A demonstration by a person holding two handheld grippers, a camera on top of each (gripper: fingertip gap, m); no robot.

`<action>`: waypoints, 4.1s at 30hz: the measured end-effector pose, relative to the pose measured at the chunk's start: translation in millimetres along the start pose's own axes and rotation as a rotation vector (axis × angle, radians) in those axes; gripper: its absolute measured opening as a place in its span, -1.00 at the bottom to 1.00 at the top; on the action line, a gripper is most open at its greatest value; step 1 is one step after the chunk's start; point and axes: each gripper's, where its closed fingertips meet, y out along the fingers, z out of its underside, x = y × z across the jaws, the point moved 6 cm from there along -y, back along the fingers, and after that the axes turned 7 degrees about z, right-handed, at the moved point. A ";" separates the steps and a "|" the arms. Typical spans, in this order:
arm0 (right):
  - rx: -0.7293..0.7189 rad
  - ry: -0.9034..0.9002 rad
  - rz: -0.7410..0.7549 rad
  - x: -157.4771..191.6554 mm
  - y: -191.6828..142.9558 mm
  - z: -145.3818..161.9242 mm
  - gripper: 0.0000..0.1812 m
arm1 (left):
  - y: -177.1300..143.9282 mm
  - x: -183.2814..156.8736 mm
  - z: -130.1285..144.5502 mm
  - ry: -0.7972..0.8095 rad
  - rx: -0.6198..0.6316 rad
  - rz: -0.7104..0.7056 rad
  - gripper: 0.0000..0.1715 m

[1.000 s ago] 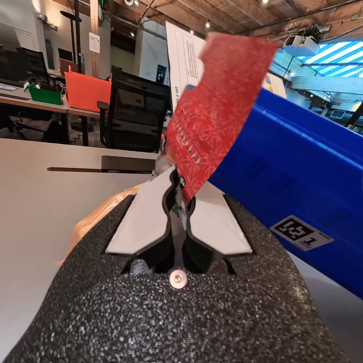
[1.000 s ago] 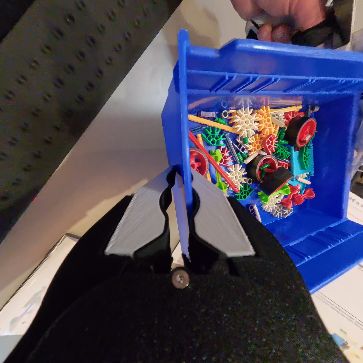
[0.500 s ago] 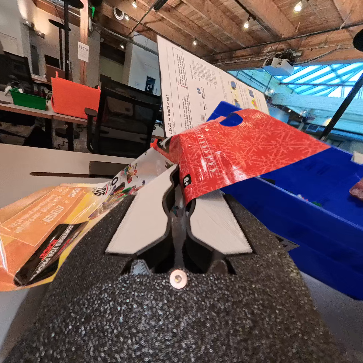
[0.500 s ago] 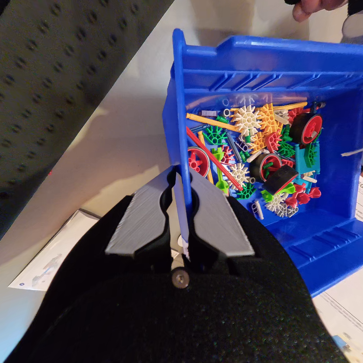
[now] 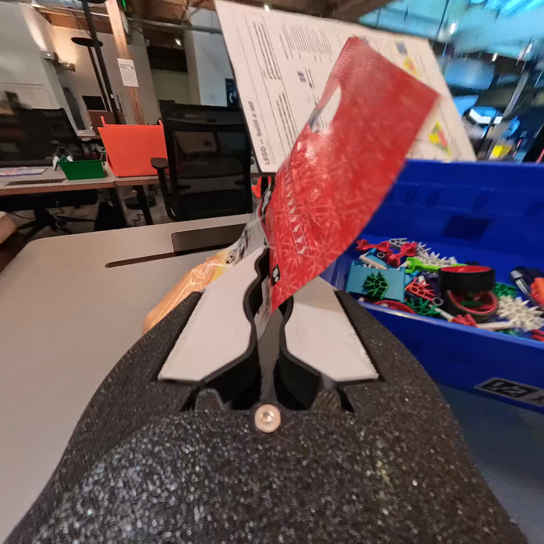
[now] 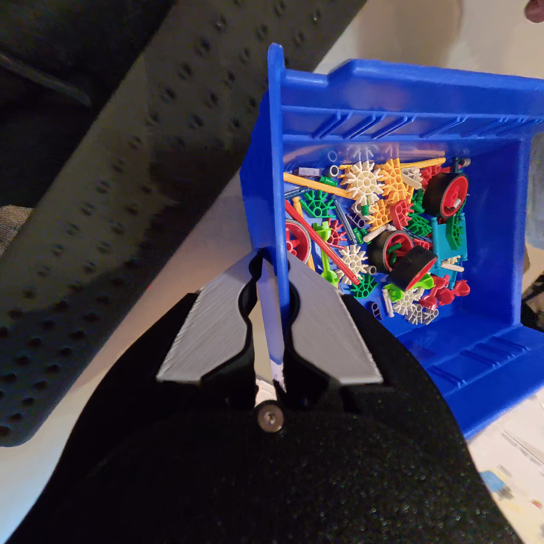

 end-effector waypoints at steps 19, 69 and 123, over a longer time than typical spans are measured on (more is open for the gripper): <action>-0.162 0.129 -0.122 94.3 -54.1 -37.5 -0.93 | -1.4 -74.5 36.9 0.039 0.221 0.245 -1.00; -0.264 0.093 -0.016 103.8 -3.9 -22.7 -0.77 | 37.4 -81.1 72.0 0.095 0.372 0.313 -1.00; 0.075 -0.167 0.676 -161.6 72.8 8.6 -1.00 | 45.6 -84.1 -112.1 0.447 0.229 0.196 -0.34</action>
